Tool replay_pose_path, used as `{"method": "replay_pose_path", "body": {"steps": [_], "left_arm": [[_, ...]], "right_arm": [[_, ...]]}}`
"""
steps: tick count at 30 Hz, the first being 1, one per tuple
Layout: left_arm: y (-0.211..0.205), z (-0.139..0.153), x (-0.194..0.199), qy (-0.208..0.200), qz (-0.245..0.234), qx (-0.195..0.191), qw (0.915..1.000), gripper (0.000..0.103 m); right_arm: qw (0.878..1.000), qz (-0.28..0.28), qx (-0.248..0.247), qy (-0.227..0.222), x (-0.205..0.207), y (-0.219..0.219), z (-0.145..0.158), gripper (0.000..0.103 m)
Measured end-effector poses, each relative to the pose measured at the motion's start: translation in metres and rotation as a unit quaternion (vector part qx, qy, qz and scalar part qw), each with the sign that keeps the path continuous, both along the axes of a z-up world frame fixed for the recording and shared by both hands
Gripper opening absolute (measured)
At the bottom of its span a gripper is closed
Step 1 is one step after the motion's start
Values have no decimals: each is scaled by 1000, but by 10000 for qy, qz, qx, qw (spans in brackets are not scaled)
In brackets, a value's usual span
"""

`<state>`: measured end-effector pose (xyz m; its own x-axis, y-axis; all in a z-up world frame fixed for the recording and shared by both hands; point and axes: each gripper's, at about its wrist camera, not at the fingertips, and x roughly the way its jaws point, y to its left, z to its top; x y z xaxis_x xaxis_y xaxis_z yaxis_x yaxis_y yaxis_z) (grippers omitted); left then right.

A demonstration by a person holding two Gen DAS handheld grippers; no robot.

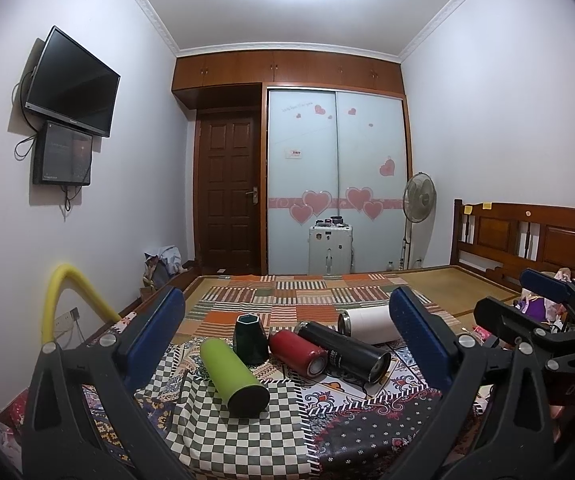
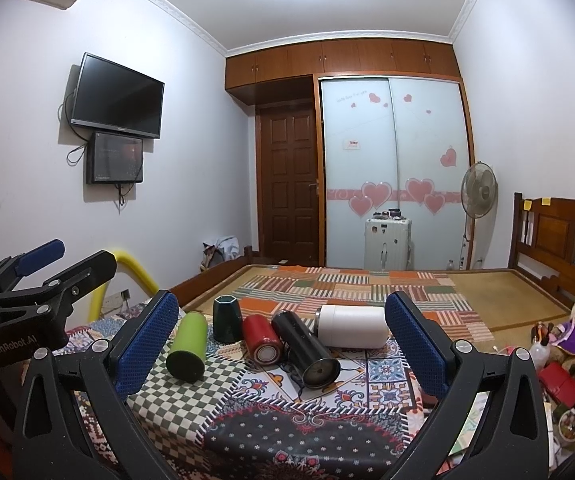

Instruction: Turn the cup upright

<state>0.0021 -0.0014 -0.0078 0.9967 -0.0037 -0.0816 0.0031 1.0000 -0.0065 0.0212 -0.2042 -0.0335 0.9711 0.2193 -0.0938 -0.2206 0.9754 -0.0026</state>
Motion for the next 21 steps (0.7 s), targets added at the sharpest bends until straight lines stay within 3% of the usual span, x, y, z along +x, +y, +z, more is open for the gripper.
{"method": "replay_pose_path", "body": {"steps": [11, 21], "left_arm": [[26, -13, 14, 176, 189, -50, 9997, 103], [93, -52, 48, 628, 710, -252, 9952, 103]], "right_arm": [[9994, 132, -210, 232, 27, 12, -5, 103], [9858, 908, -844, 1130, 106, 71, -22, 103]]}}
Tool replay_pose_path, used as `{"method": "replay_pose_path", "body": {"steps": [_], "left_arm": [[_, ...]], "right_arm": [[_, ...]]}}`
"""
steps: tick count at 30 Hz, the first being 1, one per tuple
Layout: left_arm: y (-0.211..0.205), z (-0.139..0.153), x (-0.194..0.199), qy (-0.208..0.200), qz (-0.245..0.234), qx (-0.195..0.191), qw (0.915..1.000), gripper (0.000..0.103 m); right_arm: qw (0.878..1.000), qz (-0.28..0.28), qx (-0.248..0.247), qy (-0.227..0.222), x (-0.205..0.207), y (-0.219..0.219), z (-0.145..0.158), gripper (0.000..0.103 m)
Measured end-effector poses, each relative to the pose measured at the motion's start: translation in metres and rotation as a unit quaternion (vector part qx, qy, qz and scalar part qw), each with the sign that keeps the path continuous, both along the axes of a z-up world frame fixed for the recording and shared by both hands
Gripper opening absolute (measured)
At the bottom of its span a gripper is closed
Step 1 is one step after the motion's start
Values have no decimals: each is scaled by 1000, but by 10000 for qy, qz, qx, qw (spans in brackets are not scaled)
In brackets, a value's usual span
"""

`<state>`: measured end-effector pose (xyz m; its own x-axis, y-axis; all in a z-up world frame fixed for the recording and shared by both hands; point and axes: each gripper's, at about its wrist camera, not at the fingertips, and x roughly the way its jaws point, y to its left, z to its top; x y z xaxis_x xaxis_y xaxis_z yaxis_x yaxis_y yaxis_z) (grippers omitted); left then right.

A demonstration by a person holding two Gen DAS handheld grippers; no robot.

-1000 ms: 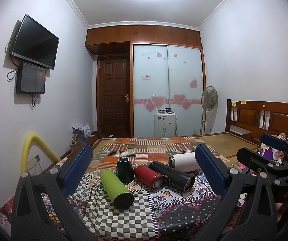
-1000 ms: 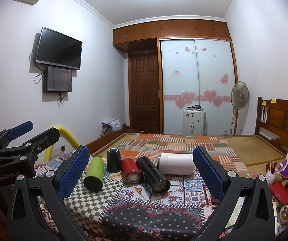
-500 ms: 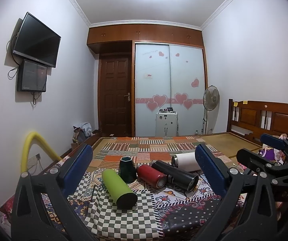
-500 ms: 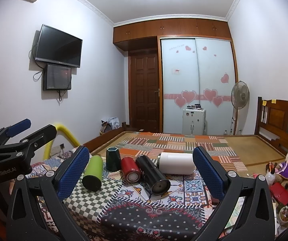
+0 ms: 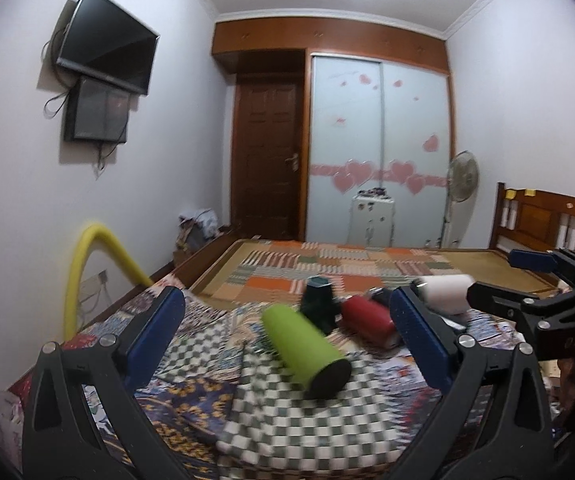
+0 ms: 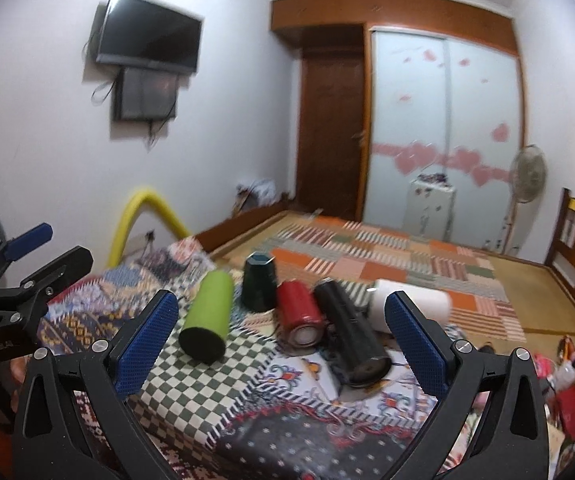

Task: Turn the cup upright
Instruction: 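Close the right tool around the lying lime-green bottle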

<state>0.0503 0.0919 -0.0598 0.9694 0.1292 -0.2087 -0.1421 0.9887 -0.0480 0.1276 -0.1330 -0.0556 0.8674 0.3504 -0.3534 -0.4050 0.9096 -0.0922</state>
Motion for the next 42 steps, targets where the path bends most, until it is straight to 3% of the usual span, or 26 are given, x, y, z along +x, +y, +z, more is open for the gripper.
{"method": "replay_pose_path", "body": {"steps": [6, 11, 17, 24, 28, 29, 32, 33, 42], "left_arm": [[36, -28, 23, 318, 149, -46, 9994, 103], [57, -50, 37, 511, 216, -114, 9984, 103], [69, -68, 47, 656, 263, -133, 9974, 103], [74, -79, 52, 723, 204, -165, 9970, 103], [74, -81, 52, 702, 170, -197, 9972, 103], [75, -81, 52, 699, 165, -202, 9972, 103], [75, -81, 51, 696, 183, -174, 9973, 103], [75, -81, 51, 696, 187, -160, 9973, 103], [71, -77, 48, 676, 198, -128, 9974, 103]], "right_arm": [[9948, 521, -456, 744, 57, 46, -23, 103], [9805, 833, -974, 1489, 105, 86, -45, 103], [9539, 1026, -1658, 2283, 153, 127, -75, 103], [9207, 1139, -1851, 3242, 196, 150, -97, 100], [8971, 1148, -1897, 3822, 213, 160, -111, 79], [8919, 1154, -1908, 3935, 215, 161, -114, 78], [8851, 1131, -2063, 4016, 215, 165, -120, 75], [8869, 1066, -2152, 3945, 213, 164, -120, 70], [8941, 1105, -2150, 3771, 200, 152, -107, 63]]}}
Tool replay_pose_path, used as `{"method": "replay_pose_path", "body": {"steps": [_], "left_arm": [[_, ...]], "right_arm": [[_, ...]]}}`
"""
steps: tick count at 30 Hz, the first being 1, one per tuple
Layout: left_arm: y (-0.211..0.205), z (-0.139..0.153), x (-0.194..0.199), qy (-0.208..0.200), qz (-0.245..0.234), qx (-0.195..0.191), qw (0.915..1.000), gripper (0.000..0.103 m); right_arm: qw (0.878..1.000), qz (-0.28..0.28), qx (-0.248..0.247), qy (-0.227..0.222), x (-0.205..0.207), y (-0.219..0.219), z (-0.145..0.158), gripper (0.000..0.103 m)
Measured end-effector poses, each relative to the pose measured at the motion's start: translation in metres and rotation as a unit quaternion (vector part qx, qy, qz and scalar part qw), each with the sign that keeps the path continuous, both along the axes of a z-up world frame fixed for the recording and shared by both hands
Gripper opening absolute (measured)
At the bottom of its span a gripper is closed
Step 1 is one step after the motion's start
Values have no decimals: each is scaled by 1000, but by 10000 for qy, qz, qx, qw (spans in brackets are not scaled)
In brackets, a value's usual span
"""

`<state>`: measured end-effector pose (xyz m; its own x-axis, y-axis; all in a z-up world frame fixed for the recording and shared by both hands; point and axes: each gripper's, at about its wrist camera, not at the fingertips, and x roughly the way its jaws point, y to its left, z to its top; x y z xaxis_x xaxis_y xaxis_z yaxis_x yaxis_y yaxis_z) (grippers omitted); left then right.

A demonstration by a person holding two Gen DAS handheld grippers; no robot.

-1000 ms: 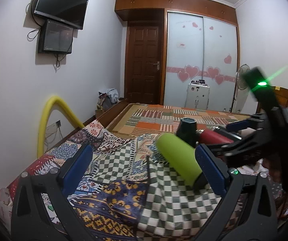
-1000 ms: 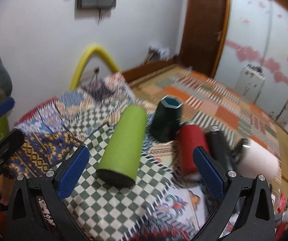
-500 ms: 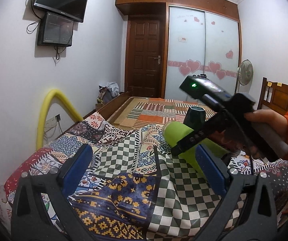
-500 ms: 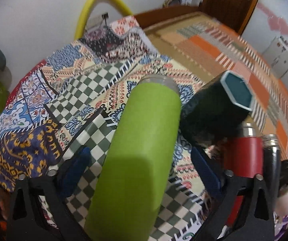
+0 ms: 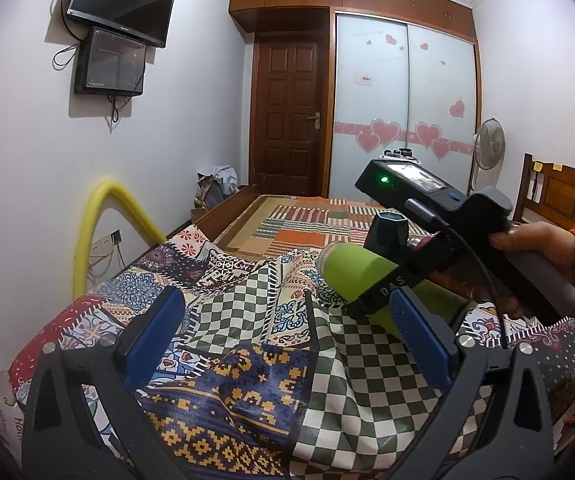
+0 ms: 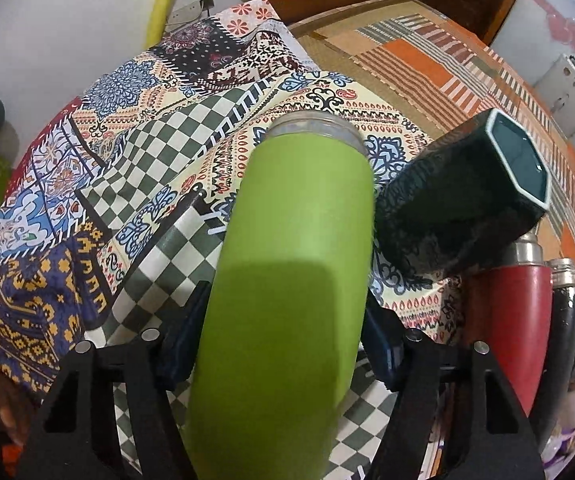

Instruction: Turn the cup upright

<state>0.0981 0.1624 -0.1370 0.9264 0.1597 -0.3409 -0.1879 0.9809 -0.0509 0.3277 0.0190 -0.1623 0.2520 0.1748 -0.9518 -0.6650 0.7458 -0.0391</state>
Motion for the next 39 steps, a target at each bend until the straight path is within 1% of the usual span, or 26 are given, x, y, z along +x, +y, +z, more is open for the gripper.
{"method": "replay_pose_path", "body": {"steps": [6, 11, 14, 25, 32, 39], "left_arm": [[-6, 7, -3, -44, -26, -17, 10000, 103], [-18, 14, -5, -95, -86, 71, 9999, 103], [-27, 20, -7, -150, -139, 126, 9997, 103], [-62, 34, -8, -224, -395, 234, 9987, 103], [-81, 34, -4, -165, -529, 272, 9981, 103], [-90, 30, -1, -93, -597, 285, 9978, 103]], "right_arm": [[9996, 70, 200, -169, -13, -6, 15, 63], [9995, 79, 186, -229, -26, -19, 26, 62], [9996, 59, 87, -252, -37, -32, 29, 62], [9996, -177, 106, -202, -68, -83, 44, 61], [9992, -352, 152, -105, -67, -98, 35, 61], [9990, -394, 85, 210, -55, -94, 2, 61]]}}
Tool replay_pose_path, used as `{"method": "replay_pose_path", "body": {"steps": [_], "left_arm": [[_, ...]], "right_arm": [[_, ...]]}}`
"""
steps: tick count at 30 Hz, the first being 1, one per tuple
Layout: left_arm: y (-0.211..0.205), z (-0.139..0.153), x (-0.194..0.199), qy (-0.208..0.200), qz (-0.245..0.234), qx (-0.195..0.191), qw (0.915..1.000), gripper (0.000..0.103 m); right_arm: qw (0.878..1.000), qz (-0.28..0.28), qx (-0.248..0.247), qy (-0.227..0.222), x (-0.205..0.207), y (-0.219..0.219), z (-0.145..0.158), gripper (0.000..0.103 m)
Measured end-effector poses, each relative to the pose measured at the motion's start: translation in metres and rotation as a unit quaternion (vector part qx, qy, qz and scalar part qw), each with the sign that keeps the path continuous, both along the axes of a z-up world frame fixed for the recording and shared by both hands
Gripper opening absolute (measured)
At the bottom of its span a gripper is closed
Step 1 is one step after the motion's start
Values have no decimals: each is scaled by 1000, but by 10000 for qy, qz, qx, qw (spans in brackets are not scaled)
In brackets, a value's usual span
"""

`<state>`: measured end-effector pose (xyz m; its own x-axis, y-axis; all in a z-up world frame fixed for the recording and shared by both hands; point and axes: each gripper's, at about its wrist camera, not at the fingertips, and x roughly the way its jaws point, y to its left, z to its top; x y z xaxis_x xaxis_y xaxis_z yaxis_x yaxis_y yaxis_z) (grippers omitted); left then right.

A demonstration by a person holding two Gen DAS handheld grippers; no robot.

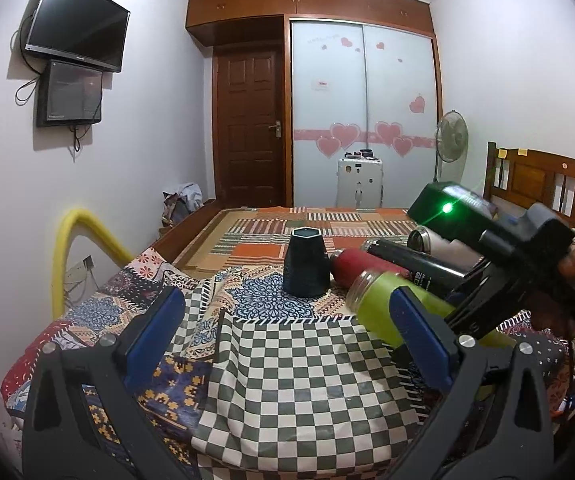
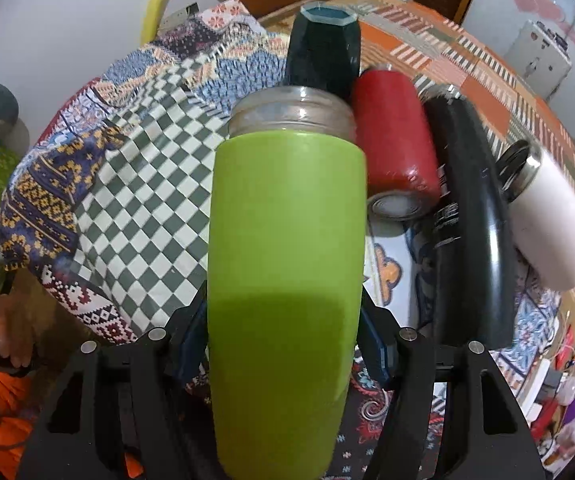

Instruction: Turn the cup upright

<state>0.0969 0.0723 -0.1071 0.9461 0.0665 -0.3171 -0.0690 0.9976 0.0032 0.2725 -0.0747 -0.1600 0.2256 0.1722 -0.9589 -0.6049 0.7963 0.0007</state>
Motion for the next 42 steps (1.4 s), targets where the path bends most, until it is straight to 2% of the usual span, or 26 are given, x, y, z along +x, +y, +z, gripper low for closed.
{"method": "replay_pose_path", "body": {"steps": [7, 13, 15, 17, 19, 25, 28, 31, 36, 38, 42], "left_arm": [[-1, -8, 8, 135, 28, -42, 9999, 103], [2, -11, 10, 247, 70, -121, 9996, 103], [2, -8, 10, 273, 84, -110, 9995, 103], [1, -5, 10, 297, 76, -110, 9995, 103], [-2, -1, 11, 336, 44, -132, 9993, 103], [-23, 14, 21, 571, -132, -153, 9982, 103], [-39, 17, 32, 837, -301, -223, 9958, 103], [-53, 12, 50, 1248, -461, -373, 9904, 103], [-75, -1, 83, 2044, -623, -576, 9752, 103], [-84, -6, 96, 2375, -674, -567, 9674, 103], [-96, -19, 119, 2966, -580, -555, 9516, 103]], "right_arm": [[9996, 110, -167, 174, 2, 8, -17, 61], [9992, 146, -281, 263, 5, 7, -16, 61], [9994, 140, -270, 154, 5, 7, -12, 62], [9997, 160, -148, 71, 1, 3, -4, 66], [9999, 91, 26, -125, -5, -5, 8, 79], [9941, -274, 654, -820, -33, -48, 49, 79], [9838, -561, 802, -1501, -51, -80, 68, 79], [9701, -818, 860, -2116, -70, -107, 82, 79], [9482, -1044, 864, -2872, -97, -143, 90, 86], [9431, -1092, 860, -3021, -103, -153, 89, 86], [9392, -1227, 1116, -3006, -103, -174, 84, 86]]}}
